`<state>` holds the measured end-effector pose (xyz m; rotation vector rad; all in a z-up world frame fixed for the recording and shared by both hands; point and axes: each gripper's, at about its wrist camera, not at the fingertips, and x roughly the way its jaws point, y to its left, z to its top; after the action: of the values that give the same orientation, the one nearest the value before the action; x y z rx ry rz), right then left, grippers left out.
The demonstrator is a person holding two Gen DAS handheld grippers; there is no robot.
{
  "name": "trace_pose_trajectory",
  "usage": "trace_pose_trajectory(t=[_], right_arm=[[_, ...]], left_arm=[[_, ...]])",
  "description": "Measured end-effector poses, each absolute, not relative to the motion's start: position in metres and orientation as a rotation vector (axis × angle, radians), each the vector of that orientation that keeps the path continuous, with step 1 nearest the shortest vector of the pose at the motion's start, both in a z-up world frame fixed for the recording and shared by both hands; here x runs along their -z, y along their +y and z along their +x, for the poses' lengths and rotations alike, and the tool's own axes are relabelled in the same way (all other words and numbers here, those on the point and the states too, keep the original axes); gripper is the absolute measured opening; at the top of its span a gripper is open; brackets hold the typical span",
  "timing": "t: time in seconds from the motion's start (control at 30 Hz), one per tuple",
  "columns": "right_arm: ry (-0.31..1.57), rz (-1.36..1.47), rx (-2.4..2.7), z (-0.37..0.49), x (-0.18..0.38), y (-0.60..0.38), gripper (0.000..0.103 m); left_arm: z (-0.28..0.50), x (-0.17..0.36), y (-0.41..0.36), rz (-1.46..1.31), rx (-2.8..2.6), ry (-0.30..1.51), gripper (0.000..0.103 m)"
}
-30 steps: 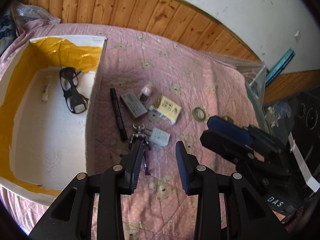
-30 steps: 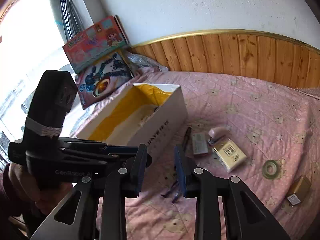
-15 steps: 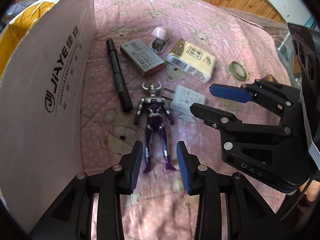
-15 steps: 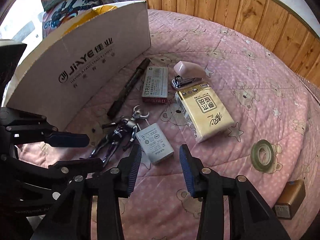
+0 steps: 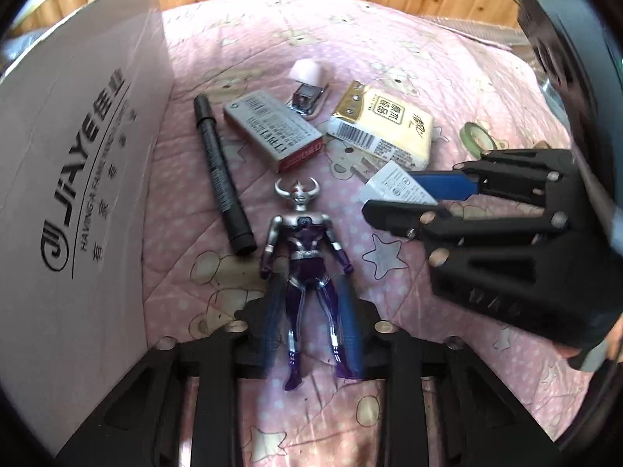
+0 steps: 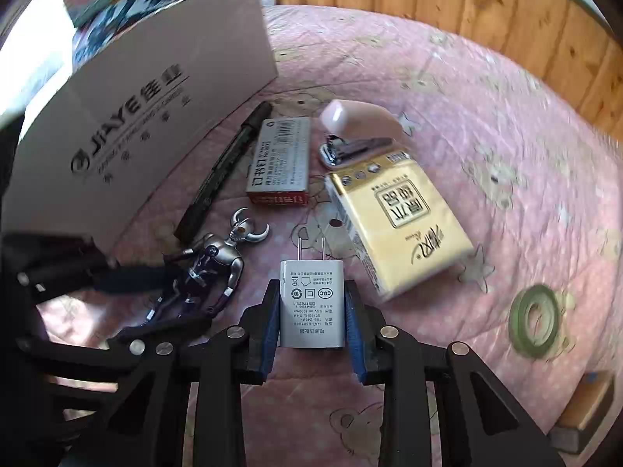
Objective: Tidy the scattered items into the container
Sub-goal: 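Grasp the purple action figure with the left gripper while the right grasps the white charger, then carry the action figure and charger over the box with both grippers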
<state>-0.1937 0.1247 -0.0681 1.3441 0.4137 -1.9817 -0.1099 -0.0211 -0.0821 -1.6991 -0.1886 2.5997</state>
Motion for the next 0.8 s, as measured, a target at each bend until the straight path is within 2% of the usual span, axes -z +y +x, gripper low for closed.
trace_pose_trajectory(t=[0.27, 0.8], right_arm=[[0.207, 1.440, 2.000, -0.200, 0.053, 0.146, 0.032], [0.058, 1.317, 2.042, -0.166, -0.021, 0.161, 0.032]], left_arm=[[-0.096, 0.063, -0.028, -1.635, -2.571, -0.264, 0.027], [-0.099, 0.011, -0.022, -1.483, -2.643, -0.307, 0.027]])
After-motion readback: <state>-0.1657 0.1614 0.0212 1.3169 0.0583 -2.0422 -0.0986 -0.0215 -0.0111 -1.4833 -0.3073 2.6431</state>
